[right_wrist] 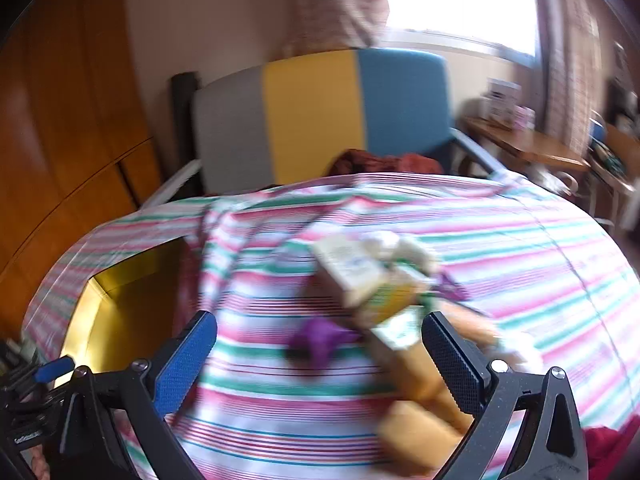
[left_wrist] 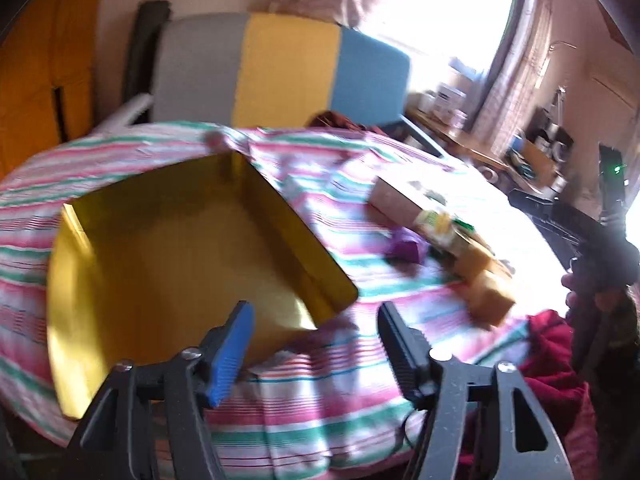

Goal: Organize objects
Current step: 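Move the left gripper to the purple wrapped candy and grasp it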

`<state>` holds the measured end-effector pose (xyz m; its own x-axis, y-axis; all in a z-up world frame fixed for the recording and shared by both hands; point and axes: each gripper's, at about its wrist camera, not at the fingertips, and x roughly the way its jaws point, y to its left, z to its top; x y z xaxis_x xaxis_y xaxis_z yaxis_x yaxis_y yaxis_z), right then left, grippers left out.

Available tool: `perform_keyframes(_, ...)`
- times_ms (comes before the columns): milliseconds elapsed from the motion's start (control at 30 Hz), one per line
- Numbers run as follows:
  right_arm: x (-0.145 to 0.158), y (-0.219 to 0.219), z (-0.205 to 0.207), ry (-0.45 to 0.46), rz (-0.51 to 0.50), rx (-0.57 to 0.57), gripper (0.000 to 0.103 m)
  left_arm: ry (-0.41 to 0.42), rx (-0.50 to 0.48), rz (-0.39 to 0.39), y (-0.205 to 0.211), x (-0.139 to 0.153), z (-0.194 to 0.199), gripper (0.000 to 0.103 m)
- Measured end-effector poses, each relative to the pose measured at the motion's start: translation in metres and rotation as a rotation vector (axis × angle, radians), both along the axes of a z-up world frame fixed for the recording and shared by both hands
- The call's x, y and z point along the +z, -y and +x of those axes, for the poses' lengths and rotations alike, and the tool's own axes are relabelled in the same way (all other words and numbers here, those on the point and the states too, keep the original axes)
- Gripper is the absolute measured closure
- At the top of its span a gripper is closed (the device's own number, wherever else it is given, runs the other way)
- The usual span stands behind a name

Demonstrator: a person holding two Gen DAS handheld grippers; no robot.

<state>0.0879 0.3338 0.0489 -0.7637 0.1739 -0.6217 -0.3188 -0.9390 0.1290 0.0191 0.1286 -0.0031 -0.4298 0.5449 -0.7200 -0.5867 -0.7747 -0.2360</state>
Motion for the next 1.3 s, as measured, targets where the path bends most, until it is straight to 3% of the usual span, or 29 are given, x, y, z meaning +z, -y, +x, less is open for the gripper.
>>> perform_keyframes(133,0.001,-0.055,0.028,-0.002,-0.05,-0.112,0.0,0.07,-0.066,-0.008,-0.023,-0.007,-0.007,0.031)
perform_keyframes(300,-0.017,-0.115,0.065,-0.055,-0.208,-0.246,0.0,0.075,-0.142,-0.061,-0.06,-0.007,-0.008,0.031)
perform_keyframes(400,-0.03,-0.136,0.081,-0.089,-0.339,-0.317,0.0,0.088,-0.193,-0.089,-0.089,-0.008,-0.013,0.031)
perform_keyframes(467,-0.025,-0.141,0.09,-0.168,-0.368,-0.323,0.0,0.092,-0.208,-0.099,-0.107,-0.01,-0.018,0.031)
perform_keyframes(533,-0.026,-0.145,0.091,-0.19,-0.4,-0.317,0.0,0.109,-0.234,-0.107,-0.125,-0.015,-0.023,0.031)
perform_keyframes(767,-0.024,-0.143,0.088,-0.199,-0.413,-0.283,0.0,0.12,-0.298,-0.197,-0.182,-0.038,-0.04,0.032)
perform_keyframes(1133,-0.031,-0.147,0.086,-0.182,-0.454,-0.264,0.0,0.14,-0.314,-0.276,-0.226,-0.063,-0.059,0.031)
perform_keyframes(1300,-0.032,-0.147,0.085,-0.176,-0.458,-0.259,0.0,0.09,-0.344,-0.305,-0.248,-0.07,-0.063,0.019)
